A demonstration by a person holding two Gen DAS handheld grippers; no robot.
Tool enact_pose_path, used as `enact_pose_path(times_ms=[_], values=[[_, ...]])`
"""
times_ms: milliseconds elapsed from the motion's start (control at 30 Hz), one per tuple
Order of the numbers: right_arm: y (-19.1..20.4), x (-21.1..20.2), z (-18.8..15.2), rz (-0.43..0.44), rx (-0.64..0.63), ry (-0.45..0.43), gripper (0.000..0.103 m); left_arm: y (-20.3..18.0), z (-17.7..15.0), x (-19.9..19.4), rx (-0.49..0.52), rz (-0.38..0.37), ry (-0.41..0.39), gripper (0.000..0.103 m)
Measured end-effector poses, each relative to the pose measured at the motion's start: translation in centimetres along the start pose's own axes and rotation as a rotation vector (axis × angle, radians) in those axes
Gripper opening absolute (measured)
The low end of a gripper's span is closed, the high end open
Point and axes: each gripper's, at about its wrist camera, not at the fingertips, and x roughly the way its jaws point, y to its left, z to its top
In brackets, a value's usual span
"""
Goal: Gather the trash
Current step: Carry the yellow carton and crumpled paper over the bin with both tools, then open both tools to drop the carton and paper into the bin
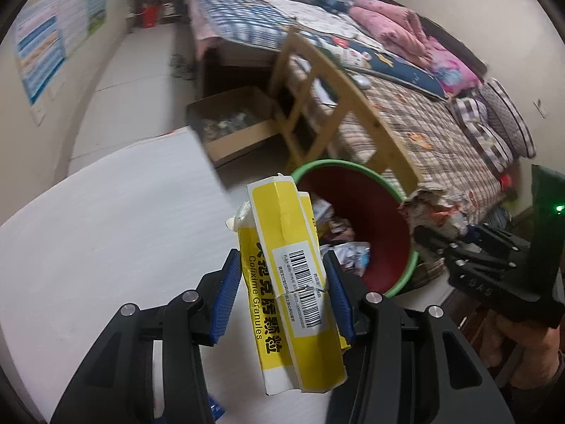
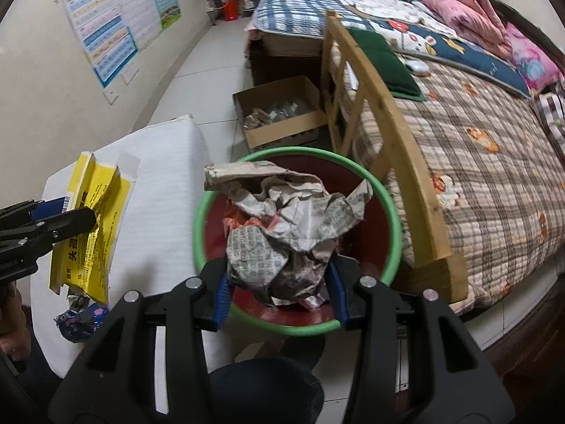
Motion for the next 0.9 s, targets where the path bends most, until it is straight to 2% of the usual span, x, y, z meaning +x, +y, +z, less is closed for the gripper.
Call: enact_pose_path(times_ms=[333,667,733,800,833,867,900], values=[[-4.2,1.6,0.5,0.034,0.073,-0.007,0.043,-4.7,3.7,4.2,0.049,-0.081,0.043,0.045],[-5.3,3.2,0.3,0.061,0.087,0.012,0.044,-6.6,5.6,7.3,0.057,-0.093,0.085,0.047],[-5.3,3.5,0.4,0.062,0.085,0.014,0.045,-6.7,5.8,7.8,0.058,-0.095,0.094,0.05],[-5.3,3.7,0.5,0.066,0.082,0.017,0.05,-6.8,6.0,8.3,0.055,-0.101,0.1,0.053],[-5.1,3.7,0.5,0.069,0.072,0.017,0.055,-6.9,6.2,8.5,0.056,-0.102,0.104,0.06],[-5.0,3.8,0.5,0.062,0.061,0.017,0.069,-7.0,6.4,8.7,0.055,-0.101,0.104,0.065],[-5.0,3.8,0.5,0.052,0.054,0.015,0.078,-7.0,6.6,8.7,0.05,-0.098,0.096,0.071]])
